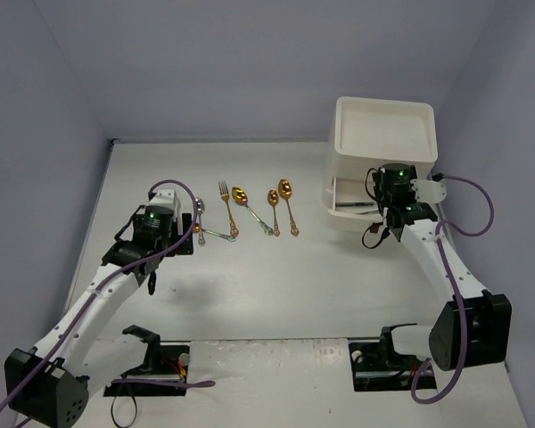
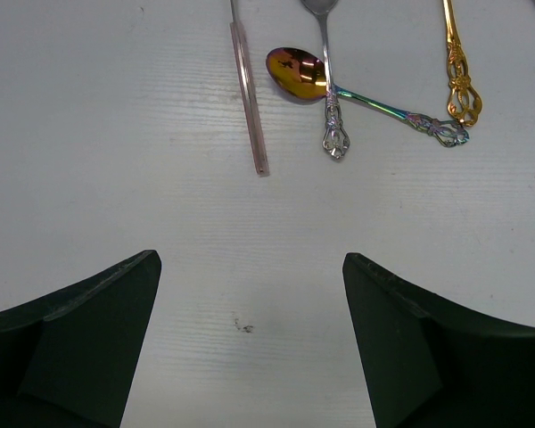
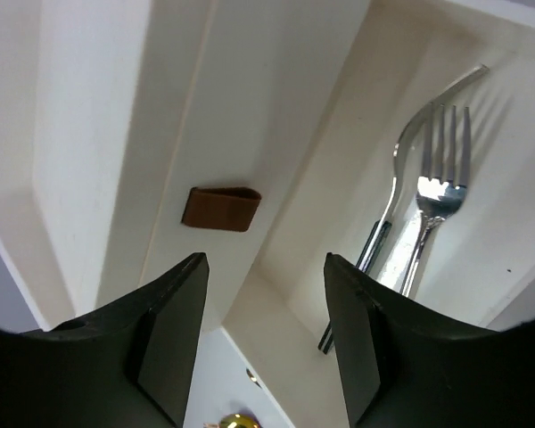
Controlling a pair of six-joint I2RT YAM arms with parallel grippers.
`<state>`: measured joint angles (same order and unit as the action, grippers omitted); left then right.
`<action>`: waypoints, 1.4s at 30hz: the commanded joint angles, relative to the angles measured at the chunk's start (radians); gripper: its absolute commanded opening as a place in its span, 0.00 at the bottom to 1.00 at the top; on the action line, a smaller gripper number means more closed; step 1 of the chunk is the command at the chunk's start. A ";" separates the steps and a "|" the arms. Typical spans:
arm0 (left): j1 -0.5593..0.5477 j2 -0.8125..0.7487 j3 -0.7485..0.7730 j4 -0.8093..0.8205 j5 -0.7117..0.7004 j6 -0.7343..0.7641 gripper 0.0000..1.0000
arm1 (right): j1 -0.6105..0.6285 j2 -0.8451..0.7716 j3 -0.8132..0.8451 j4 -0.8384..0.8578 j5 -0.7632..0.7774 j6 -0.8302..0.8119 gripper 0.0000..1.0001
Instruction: Sort the eating utensils into containers
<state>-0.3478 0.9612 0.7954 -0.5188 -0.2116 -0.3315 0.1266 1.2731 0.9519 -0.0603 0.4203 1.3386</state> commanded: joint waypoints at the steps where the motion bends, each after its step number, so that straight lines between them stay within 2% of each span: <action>1: 0.022 0.044 0.070 0.030 -0.002 -0.044 0.81 | -0.001 -0.036 0.082 0.045 -0.117 -0.292 0.55; 3: 0.041 0.081 0.085 0.046 0.007 -0.058 0.81 | 0.001 -0.047 0.097 0.044 -0.188 -0.437 0.58; 7: 0.124 0.181 0.127 0.081 0.073 -0.084 0.80 | 0.001 -0.101 0.074 0.045 -0.281 -0.620 0.61; 9: 0.175 0.267 0.160 0.094 0.119 -0.101 0.76 | 0.002 -0.135 0.048 0.044 -0.313 -0.686 0.61; 12: 0.210 0.365 0.236 0.106 0.160 -0.109 0.71 | 0.002 -0.179 0.021 0.043 -0.343 -0.730 0.62; 19: 0.260 0.744 0.490 0.030 0.190 -0.107 0.58 | 0.002 -0.222 -0.031 0.044 -0.484 -0.772 0.64; 22: 0.279 0.839 0.585 -0.004 0.212 -0.112 0.50 | 0.002 -0.237 -0.046 0.043 -0.525 -0.791 0.65; 25: 0.288 0.921 0.627 -0.007 0.209 -0.120 0.46 | 0.002 -0.252 -0.050 0.042 -0.562 -0.805 0.66; 28: 0.297 0.964 0.650 -0.010 0.196 -0.131 0.43 | 0.002 -0.267 -0.060 0.042 -0.584 -0.812 0.67; 33: 0.302 0.993 0.651 -0.010 0.204 -0.137 0.33 | 0.002 -0.291 -0.084 0.042 -0.589 -0.815 0.68; 35: 0.301 1.000 0.640 -0.007 0.204 -0.139 0.26 | 0.002 -0.292 -0.090 0.042 -0.591 -0.814 0.68; 39: 0.302 0.995 0.628 -0.007 0.197 -0.136 0.04 | 0.003 -0.275 -0.078 0.042 -0.625 -0.826 0.69; 40: 0.301 0.983 0.626 -0.006 0.195 -0.135 0.00 | 0.004 -0.265 -0.071 0.041 -0.642 -0.834 0.70; 42: 0.301 0.951 0.628 -0.010 0.192 -0.127 0.00 | 0.010 -0.243 -0.048 0.040 -0.676 -0.846 0.71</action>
<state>-0.0512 1.9824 1.4101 -0.5188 -0.0077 -0.4604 0.1258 0.9967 0.8577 -0.0714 -0.1765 0.5335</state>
